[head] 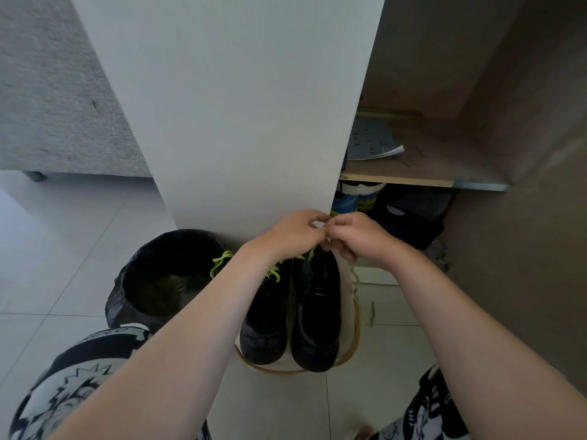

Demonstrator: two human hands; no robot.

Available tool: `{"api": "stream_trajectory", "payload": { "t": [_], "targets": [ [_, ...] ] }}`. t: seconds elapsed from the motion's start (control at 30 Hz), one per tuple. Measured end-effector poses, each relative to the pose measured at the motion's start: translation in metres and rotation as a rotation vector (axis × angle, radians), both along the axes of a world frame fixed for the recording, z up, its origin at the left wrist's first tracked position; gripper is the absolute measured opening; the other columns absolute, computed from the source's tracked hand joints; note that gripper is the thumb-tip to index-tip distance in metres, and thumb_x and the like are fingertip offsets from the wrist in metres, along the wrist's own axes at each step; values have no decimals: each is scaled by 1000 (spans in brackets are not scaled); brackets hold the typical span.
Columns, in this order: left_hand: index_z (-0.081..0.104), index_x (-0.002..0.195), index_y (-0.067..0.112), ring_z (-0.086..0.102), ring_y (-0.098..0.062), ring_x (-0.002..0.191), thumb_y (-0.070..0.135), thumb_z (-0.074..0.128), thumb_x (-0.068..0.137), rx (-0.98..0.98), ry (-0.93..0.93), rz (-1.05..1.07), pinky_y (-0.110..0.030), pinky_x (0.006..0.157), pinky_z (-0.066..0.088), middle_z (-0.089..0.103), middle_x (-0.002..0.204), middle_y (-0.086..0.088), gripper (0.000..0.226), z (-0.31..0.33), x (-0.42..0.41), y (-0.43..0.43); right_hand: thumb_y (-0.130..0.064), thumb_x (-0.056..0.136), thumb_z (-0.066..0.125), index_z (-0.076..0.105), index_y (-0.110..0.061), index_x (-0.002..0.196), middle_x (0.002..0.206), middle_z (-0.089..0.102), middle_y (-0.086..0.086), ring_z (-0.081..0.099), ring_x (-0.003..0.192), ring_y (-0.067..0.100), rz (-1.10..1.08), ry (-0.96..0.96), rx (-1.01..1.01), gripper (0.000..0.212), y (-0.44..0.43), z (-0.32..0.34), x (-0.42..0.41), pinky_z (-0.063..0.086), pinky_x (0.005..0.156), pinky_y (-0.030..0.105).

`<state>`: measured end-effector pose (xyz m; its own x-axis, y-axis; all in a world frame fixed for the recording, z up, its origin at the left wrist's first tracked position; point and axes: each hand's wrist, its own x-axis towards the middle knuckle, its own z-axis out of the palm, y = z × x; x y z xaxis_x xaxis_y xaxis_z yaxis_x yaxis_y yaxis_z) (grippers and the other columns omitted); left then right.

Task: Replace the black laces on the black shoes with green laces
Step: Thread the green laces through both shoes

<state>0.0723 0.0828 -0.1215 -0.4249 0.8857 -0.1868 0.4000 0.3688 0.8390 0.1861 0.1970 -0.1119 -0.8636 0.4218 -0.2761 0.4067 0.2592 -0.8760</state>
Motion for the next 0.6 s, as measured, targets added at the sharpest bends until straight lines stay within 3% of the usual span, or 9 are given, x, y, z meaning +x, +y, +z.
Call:
{"api": "stream_trajectory", "payload": {
  "t": [0.07,0.1,0.17,0.23,0.33,0.37,0.43,0.53,0.6],
  "targets": [
    [72,92,24,56,-5,61,27,60,91,-34,18,26,-18,57,42,66,69,7,13,4,-5,-2,-15,97,58,68,-1,90,55,47,2,38,42,17,-52,40,-28,18,2,2,2,32,49,29],
    [74,87,21,56,-10,63,31,58,93,-35,40,69,-17,55,42,64,71,5,20,4,-8,-3,-17,96,60,68,1,93,56,46,3,38,42,17,-82,27,-26,19,6,1,3,32,49,29],
    [70,76,16,58,-21,72,30,48,100,-20,51,260,-23,62,45,63,78,-3,35,-1,-16,-5,-20,90,64,69,3,89,59,44,9,38,45,19,-136,-74,54,23,17,-6,3,31,50,29],
    [65,72,16,63,-32,90,23,42,102,-3,-13,493,-30,77,49,68,88,-9,38,-11,-30,-11,-24,84,65,69,-7,79,63,44,11,41,53,20,-162,-230,234,18,29,-16,3,31,53,29],
    [68,109,8,61,-32,113,11,46,97,-221,113,531,-32,88,48,67,120,-16,25,-19,-40,-24,-28,85,61,63,-13,74,70,48,14,49,66,23,-161,-368,379,19,37,-25,5,32,62,31],
    [61,126,9,57,-32,120,7,49,93,-258,218,479,-34,94,48,62,129,-16,36,-19,-39,-25,-28,88,61,67,-9,74,73,55,18,53,70,25,-139,-360,384,24,37,-26,4,34,63,31],
    [42,146,17,49,-29,129,2,54,86,-100,297,349,-37,100,47,51,143,-11,63,-10,-26,-20,-27,94,61,77,-9,84,83,69,14,60,76,20,-45,-257,342,26,25,-20,-1,39,65,30],
    [39,146,29,61,-16,112,2,50,91,123,-33,123,-24,84,50,62,129,-1,62,1,-6,-3,-19,100,55,71,-5,85,58,52,-4,44,51,11,-4,-80,150,27,3,-12,-9,33,48,23],
    [49,138,29,64,-14,92,19,52,97,91,-70,107,-20,75,50,67,105,5,42,1,-3,2,-14,101,52,65,-6,84,50,39,-7,29,44,11,-21,1,13,23,-3,-11,-13,22,44,21]
  ]
}}
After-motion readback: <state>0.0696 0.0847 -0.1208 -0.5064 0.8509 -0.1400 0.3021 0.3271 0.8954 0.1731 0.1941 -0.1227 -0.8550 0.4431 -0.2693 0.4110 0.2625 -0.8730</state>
